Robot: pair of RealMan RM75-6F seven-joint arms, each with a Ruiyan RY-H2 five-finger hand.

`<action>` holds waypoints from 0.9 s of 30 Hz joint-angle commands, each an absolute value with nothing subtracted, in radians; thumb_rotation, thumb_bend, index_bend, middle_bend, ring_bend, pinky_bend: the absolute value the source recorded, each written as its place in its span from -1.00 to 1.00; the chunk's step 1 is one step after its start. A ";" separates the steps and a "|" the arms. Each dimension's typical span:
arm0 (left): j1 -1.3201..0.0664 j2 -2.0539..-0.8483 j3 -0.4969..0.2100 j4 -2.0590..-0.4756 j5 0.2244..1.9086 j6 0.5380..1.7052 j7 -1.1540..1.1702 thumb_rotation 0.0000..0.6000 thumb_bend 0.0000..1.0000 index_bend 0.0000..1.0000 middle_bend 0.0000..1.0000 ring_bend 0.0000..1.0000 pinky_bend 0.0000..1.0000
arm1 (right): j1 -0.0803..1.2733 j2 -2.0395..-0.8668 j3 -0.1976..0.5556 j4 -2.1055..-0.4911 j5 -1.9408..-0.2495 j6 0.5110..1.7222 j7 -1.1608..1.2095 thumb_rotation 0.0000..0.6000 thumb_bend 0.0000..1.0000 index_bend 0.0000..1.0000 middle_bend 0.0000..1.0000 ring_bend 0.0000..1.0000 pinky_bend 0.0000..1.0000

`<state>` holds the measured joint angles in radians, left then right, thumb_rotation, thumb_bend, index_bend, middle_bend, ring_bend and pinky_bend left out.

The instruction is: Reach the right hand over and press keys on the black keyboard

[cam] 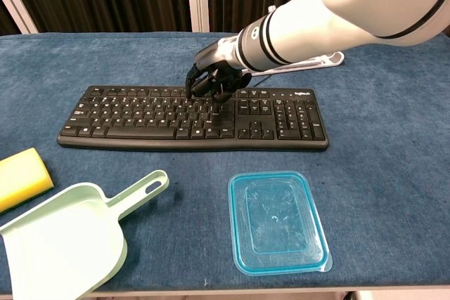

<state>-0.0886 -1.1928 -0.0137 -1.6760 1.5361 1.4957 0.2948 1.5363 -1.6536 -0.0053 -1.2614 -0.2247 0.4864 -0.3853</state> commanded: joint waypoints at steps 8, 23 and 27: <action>-0.089 -1.196 -0.015 -1.668 1.533 1.494 0.290 1.00 -0.81 -0.68 -0.68 -0.79 -0.99 | 1.562 -1.671 -0.036 -1.238 -0.199 0.471 -0.372 -0.18 1.00 -0.48 0.88 1.00 1.00; -0.086 -1.194 -0.021 -1.661 1.542 1.512 0.277 1.00 -0.81 -0.68 -0.68 -0.79 -0.99 | 1.345 -1.321 -0.047 -1.710 -0.492 0.975 -0.350 -0.19 0.99 -0.69 0.88 1.00 1.00; -0.084 -1.195 -0.019 -1.657 1.548 1.519 0.269 1.00 -0.81 -0.68 -0.68 -0.79 -0.99 | 1.165 -1.236 -0.123 -1.855 -0.665 1.249 -0.337 -0.21 0.44 -0.88 0.65 0.75 0.81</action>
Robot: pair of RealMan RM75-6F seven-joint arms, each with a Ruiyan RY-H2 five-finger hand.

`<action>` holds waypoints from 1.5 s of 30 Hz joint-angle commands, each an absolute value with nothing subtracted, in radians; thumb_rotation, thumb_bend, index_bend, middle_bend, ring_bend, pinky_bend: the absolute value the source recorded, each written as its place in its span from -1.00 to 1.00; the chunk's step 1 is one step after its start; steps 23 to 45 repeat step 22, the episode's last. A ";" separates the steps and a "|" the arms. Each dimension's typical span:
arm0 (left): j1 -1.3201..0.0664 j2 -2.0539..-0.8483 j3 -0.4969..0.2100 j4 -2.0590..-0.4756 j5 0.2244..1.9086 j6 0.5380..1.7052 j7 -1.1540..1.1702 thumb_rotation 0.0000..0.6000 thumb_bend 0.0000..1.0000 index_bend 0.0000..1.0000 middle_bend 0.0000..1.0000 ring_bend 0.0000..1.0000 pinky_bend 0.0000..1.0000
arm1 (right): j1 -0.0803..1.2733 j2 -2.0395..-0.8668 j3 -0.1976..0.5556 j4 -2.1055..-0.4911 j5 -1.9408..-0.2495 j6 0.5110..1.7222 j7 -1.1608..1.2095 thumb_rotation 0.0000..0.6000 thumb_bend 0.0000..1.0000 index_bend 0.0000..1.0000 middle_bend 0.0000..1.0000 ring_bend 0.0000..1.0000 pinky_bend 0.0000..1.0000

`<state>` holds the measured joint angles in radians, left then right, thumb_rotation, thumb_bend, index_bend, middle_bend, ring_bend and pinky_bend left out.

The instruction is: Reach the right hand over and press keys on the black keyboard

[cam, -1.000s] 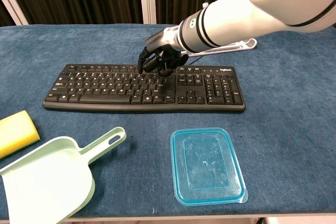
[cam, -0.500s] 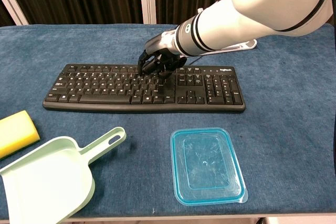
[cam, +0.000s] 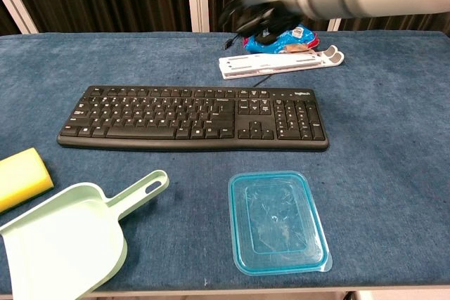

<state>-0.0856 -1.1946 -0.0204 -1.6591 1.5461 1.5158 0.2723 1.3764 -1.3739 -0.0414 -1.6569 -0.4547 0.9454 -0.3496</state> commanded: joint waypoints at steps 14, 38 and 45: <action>-0.086 -1.204 -0.024 -1.652 1.568 1.534 0.263 1.00 -0.81 -0.68 -0.68 -0.79 -0.99 | 0.569 -1.151 -0.317 -1.833 -1.121 1.710 -0.061 -0.20 -0.75 -1.00 -1.00 -1.00 -1.00; -0.087 -1.211 -0.023 -1.652 1.570 1.531 0.264 1.00 -0.81 -0.68 -0.68 -0.79 -0.99 | 0.403 -1.163 -0.308 -1.787 -1.248 1.755 -0.038 -0.20 -0.75 -1.00 -1.00 -1.00 -1.00; -0.087 -1.211 -0.023 -1.652 1.570 1.531 0.264 1.00 -0.81 -0.68 -0.68 -0.79 -0.99 | 0.403 -1.163 -0.308 -1.787 -1.248 1.755 -0.038 -0.20 -0.75 -1.00 -1.00 -1.00 -1.00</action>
